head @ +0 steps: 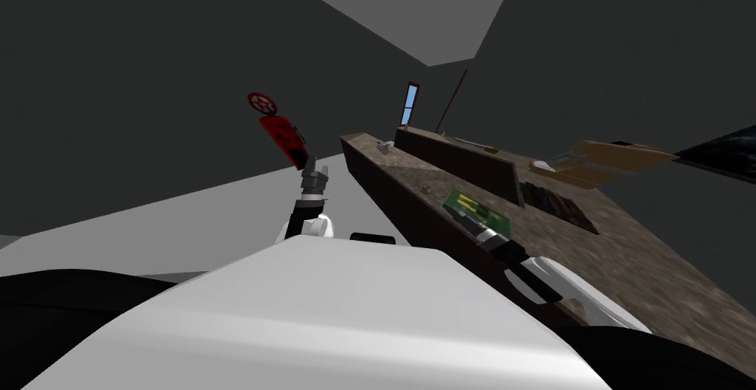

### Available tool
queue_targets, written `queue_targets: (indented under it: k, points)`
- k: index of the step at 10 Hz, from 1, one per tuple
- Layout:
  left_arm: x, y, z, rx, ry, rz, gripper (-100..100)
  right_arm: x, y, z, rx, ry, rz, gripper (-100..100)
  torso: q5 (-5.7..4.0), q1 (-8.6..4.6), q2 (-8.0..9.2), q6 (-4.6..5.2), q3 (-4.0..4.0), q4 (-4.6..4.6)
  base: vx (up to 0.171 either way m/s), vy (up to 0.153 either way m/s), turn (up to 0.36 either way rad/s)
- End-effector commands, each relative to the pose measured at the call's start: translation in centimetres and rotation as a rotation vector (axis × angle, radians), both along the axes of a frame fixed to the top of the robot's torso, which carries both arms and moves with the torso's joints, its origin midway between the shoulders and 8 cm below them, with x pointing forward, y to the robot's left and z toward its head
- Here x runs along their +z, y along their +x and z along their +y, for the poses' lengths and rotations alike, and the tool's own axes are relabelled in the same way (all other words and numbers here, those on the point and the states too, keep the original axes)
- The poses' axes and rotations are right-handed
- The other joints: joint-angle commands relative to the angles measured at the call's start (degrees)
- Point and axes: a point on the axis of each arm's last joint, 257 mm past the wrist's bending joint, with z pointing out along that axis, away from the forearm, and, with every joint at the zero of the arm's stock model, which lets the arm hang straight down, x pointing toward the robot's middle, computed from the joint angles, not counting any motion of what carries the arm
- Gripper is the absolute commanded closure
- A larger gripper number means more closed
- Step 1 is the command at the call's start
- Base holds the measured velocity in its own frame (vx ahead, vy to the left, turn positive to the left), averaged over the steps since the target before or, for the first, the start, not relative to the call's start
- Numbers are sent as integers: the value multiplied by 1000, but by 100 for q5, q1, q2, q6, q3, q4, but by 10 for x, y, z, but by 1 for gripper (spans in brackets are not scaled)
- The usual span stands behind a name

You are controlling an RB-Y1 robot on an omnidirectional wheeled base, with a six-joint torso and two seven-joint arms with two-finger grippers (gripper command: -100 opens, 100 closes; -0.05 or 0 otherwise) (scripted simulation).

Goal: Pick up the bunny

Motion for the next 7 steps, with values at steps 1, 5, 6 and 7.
queue_targets:
  k: [1, 5, 6, 7]
  points:
    - [0, 0, 0, 0, 0, 0, 0, -8, -2, -17, 2, -78, 39, -100, 0, 0, 0, 0, 0, 0, -45, 27, 268]
    - [0, 0, 0, 0, 0, 0, 0, -15, -2, -49, 29, -233, 107, -100, 0, -1, 1, 0, 1, 0, -39, 19, 196]
    - [0, 0, 0, 0, 0, 0, 0, -12, 0, -49, 44, -252, 112, -100, 0, 2, 0, -3, 0, 0, -29, 14, 152]
    - [0, 0, 0, 0, 0, 0, 0, -16, -1, -64, 45, -311, 139, -100, 0, -1, -2, 1, -1, 0, -31, 17, 314]
